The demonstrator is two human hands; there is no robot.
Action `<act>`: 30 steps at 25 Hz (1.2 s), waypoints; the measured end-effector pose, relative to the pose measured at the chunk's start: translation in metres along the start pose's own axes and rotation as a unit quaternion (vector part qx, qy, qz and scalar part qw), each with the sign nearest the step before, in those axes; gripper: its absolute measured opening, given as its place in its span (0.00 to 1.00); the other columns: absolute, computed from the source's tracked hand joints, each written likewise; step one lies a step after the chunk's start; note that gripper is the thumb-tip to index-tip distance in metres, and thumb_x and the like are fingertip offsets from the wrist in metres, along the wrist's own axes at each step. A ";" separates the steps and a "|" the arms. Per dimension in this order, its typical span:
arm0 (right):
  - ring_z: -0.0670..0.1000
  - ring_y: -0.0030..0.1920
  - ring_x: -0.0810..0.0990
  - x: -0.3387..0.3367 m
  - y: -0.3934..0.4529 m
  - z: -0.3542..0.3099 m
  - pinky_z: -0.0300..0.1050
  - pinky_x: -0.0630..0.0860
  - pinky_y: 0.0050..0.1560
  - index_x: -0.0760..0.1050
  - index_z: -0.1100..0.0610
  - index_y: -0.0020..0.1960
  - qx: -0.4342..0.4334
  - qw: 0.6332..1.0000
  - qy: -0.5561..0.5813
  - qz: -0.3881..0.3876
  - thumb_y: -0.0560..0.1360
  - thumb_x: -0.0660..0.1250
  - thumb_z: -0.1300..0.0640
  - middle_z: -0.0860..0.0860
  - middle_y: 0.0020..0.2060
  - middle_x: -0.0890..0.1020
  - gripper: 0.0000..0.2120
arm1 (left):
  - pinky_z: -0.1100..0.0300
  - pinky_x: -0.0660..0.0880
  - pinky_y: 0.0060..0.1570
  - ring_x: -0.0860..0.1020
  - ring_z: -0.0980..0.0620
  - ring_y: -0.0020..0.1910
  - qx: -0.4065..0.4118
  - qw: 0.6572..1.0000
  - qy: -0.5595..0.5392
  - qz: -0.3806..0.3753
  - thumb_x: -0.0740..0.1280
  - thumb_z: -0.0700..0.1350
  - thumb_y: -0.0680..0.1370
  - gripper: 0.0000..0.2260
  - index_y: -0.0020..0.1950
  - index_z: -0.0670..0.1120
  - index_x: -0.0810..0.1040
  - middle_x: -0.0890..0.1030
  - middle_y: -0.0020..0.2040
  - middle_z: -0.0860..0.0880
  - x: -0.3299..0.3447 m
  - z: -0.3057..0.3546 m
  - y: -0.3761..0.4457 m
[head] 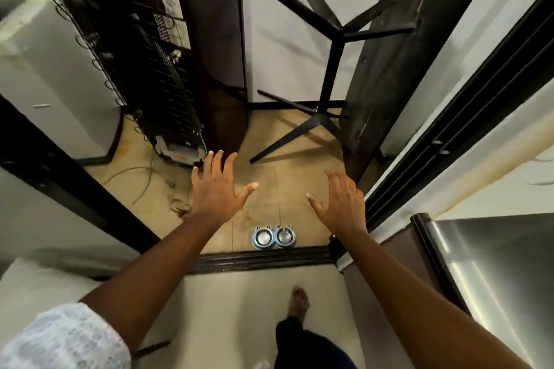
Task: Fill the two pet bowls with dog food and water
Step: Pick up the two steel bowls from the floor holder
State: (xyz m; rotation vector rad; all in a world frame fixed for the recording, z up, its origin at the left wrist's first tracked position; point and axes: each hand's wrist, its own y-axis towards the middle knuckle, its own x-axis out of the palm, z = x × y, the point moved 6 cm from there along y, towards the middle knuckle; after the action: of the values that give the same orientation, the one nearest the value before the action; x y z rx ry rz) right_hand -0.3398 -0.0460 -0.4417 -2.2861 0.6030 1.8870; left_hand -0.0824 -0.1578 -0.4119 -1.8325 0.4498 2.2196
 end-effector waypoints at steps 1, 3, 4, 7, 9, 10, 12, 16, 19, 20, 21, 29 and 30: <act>0.57 0.66 0.74 0.015 0.016 0.010 0.57 0.76 0.61 0.64 0.52 0.72 0.004 1.000 0.000 -0.018 0.75 0.56 0.30 0.55 0.66 0.74 0.34 | 0.37 0.57 0.72 0.52 0.44 0.79 -0.010 1.000 -0.003 -0.012 0.51 0.73 0.73 0.40 0.78 0.49 0.56 0.59 0.79 0.43 0.015 0.001 0.015; 0.58 0.66 0.74 0.040 0.045 0.023 0.58 0.76 0.61 0.64 0.52 0.72 0.005 0.999 0.009 -0.052 0.76 0.56 0.30 0.56 0.67 0.74 0.34 | 0.37 0.61 0.70 0.57 0.43 0.78 -0.031 0.999 -0.007 -0.041 0.53 0.72 0.73 0.40 0.77 0.48 0.59 0.63 0.77 0.42 0.042 0.002 0.037; 0.58 0.66 0.74 0.050 0.058 0.029 0.59 0.77 0.61 0.64 0.52 0.72 0.008 0.997 0.014 -0.070 0.76 0.57 0.31 0.56 0.66 0.74 0.33 | 0.38 0.63 0.68 0.60 0.43 0.77 -0.043 0.998 -0.009 -0.054 0.54 0.72 0.73 0.39 0.76 0.48 0.60 0.66 0.75 0.42 0.054 0.001 0.046; 0.58 0.64 0.76 0.075 0.088 0.038 0.57 0.78 0.58 0.67 0.52 0.71 0.017 0.993 0.012 -0.114 0.76 0.61 0.34 0.55 0.64 0.75 0.31 | 0.42 0.71 0.60 0.71 0.43 0.68 -0.078 0.992 -0.029 -0.092 0.57 0.70 0.73 0.37 0.74 0.48 0.64 0.74 0.67 0.43 0.085 -0.002 0.067; 0.58 0.61 0.77 0.093 0.100 0.041 0.56 0.79 0.56 0.69 0.52 0.70 0.030 0.990 0.028 -0.133 0.76 0.64 0.37 0.55 0.62 0.76 0.29 | 0.43 0.74 0.57 0.74 0.42 0.64 -0.101 0.986 -0.050 -0.122 0.58 0.70 0.73 0.36 0.74 0.49 0.64 0.76 0.65 0.43 0.105 -0.008 0.079; 0.59 0.60 0.77 0.104 0.102 0.042 0.55 0.79 0.56 0.70 0.53 0.69 0.038 0.988 0.040 -0.143 0.76 0.65 0.38 0.56 0.62 0.76 0.28 | 0.42 0.75 0.56 0.74 0.41 0.64 -0.115 0.982 -0.069 -0.134 0.58 0.70 0.73 0.36 0.74 0.49 0.63 0.76 0.65 0.42 0.116 -0.013 0.085; 0.58 0.61 0.77 0.125 0.106 0.040 0.53 0.78 0.56 0.71 0.53 0.70 0.058 0.981 0.061 -0.175 0.77 0.66 0.39 0.55 0.62 0.77 0.26 | 0.41 0.77 0.55 0.74 0.39 0.64 -0.139 0.970 -0.119 -0.162 0.56 0.72 0.72 0.37 0.73 0.50 0.61 0.75 0.65 0.41 0.136 -0.024 0.100; 0.56 0.63 0.76 0.164 0.116 0.031 0.51 0.77 0.56 0.70 0.52 0.70 0.090 0.966 0.064 -0.235 0.78 0.65 0.41 0.53 0.63 0.77 0.25 | 0.42 0.76 0.57 0.74 0.40 0.65 -0.155 0.954 -0.162 -0.202 0.55 0.72 0.72 0.37 0.73 0.51 0.59 0.73 0.69 0.42 0.172 -0.052 0.131; 0.56 0.63 0.77 0.199 0.127 0.025 0.52 0.78 0.56 0.71 0.51 0.68 0.133 0.957 0.079 -0.246 0.77 0.66 0.40 0.52 0.62 0.78 0.24 | 0.45 0.77 0.56 0.76 0.42 0.65 -0.158 0.944 -0.163 -0.238 0.55 0.73 0.72 0.36 0.74 0.53 0.57 0.71 0.72 0.44 0.210 -0.069 0.143; 0.56 0.63 0.77 0.215 0.131 0.024 0.52 0.78 0.56 0.71 0.51 0.68 0.145 0.953 0.078 -0.254 0.77 0.66 0.41 0.53 0.63 0.78 0.24 | 0.45 0.77 0.56 0.77 0.42 0.63 -0.156 0.941 -0.160 -0.253 0.56 0.72 0.73 0.36 0.74 0.53 0.57 0.72 0.71 0.44 0.226 -0.075 0.146; 0.56 0.63 0.77 0.236 0.134 0.026 0.52 0.78 0.56 0.71 0.51 0.68 0.152 0.950 0.078 -0.260 0.77 0.66 0.41 0.53 0.63 0.78 0.23 | 0.45 0.77 0.55 0.78 0.42 0.62 -0.157 0.938 -0.158 -0.267 0.57 0.70 0.74 0.35 0.74 0.53 0.56 0.74 0.68 0.45 0.244 -0.079 0.150; 0.57 0.53 0.81 0.446 0.123 0.082 0.45 0.71 0.46 0.76 0.55 0.59 0.235 0.920 0.095 -0.299 0.75 0.70 0.44 0.54 0.51 0.82 0.19 | 0.49 0.77 0.55 0.80 0.44 0.59 -0.247 0.887 -0.161 -0.355 0.60 0.66 0.76 0.28 0.71 0.51 0.67 0.81 0.61 0.46 0.458 -0.104 0.142; 0.57 0.53 0.81 0.480 0.117 0.095 0.44 0.70 0.46 0.76 0.56 0.59 0.246 0.914 0.085 -0.313 0.76 0.68 0.44 0.54 0.51 0.82 0.18 | 0.49 0.77 0.55 0.80 0.43 0.59 -0.261 0.880 -0.162 -0.362 0.60 0.66 0.76 0.28 0.70 0.51 0.67 0.81 0.62 0.45 0.496 -0.108 0.136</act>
State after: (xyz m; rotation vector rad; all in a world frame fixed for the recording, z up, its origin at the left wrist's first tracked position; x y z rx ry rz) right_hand -0.4007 -0.2306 -0.9058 -1.9838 0.2614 1.0983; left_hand -0.1292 -0.3343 -0.9049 -1.4057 -0.8426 2.1017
